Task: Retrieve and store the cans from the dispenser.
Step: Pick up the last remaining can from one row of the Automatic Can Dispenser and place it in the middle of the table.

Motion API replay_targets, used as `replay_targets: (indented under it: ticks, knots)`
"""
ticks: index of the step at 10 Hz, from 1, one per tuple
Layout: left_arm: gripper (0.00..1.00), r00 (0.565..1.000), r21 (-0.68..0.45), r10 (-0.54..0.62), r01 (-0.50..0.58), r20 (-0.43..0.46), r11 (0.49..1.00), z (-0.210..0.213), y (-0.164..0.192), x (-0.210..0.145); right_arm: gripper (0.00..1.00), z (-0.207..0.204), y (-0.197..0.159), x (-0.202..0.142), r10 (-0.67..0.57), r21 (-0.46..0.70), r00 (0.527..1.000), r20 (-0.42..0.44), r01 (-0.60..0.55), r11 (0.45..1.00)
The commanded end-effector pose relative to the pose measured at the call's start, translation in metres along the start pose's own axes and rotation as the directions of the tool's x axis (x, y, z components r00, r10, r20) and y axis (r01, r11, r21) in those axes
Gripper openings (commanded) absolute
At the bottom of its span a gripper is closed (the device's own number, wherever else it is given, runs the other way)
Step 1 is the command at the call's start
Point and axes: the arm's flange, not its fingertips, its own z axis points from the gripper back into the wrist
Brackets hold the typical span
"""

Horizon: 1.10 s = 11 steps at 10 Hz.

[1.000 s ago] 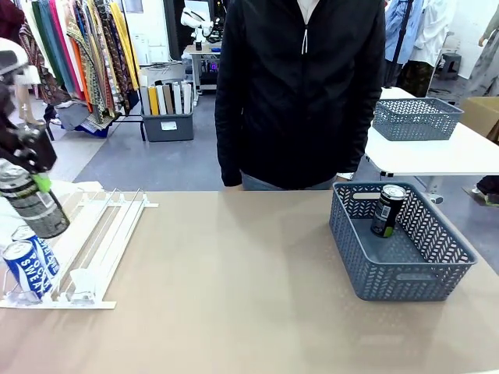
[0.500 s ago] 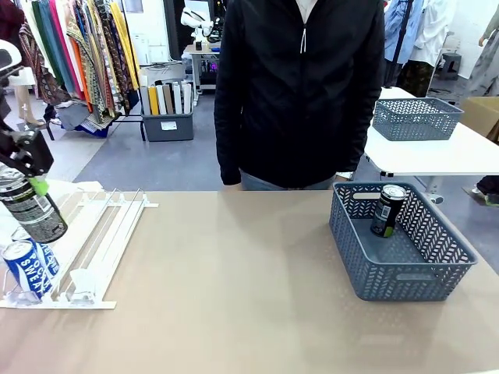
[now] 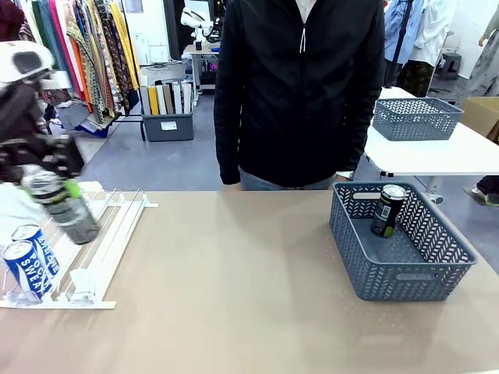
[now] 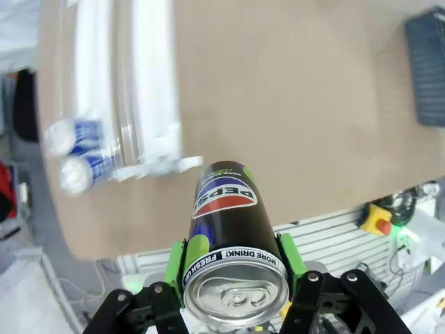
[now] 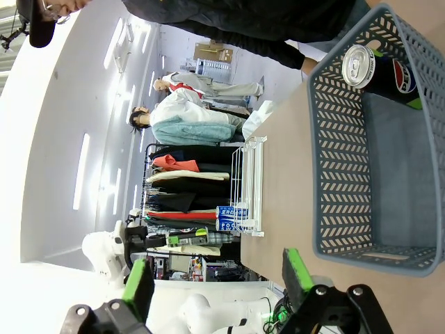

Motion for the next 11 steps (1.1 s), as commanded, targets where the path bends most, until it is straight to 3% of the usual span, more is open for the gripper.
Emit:
replay_targets:
  ticks: [1,3,5,7,11]
  knots:
    - [0.00,0.988,-0.067,-0.153,0.153,0.006,0.986,-0.019,-0.084,0.039,1.00,0.001,0.003,0.001,0.009,0.011,1.000,0.001,-0.009,1.000]
    - [0.00,0.977,-0.050,-0.210,0.209,-0.028,0.977,-0.081,-0.173,0.065,1.00,0.001,0.003,0.001,0.009,0.011,1.000,0.001,-0.009,1.000]
    - [0.00,0.957,-0.026,-0.283,0.282,-0.067,0.959,-0.142,-0.222,0.076,1.00,0.001,0.003,0.001,0.009,0.011,1.000,0.001,-0.009,1.000]
    - [0.00,0.967,0.066,-0.243,0.249,-0.081,0.966,-0.189,-0.239,0.089,1.00,0.001,0.003,0.001,0.009,0.011,1.000,0.001,-0.009,1.000]
    - [0.00,0.945,0.037,-0.264,0.276,-0.192,0.960,-0.236,-0.235,0.108,1.00,0.001,0.003,0.001,0.009,0.011,1.000,0.001,-0.009,1.000]
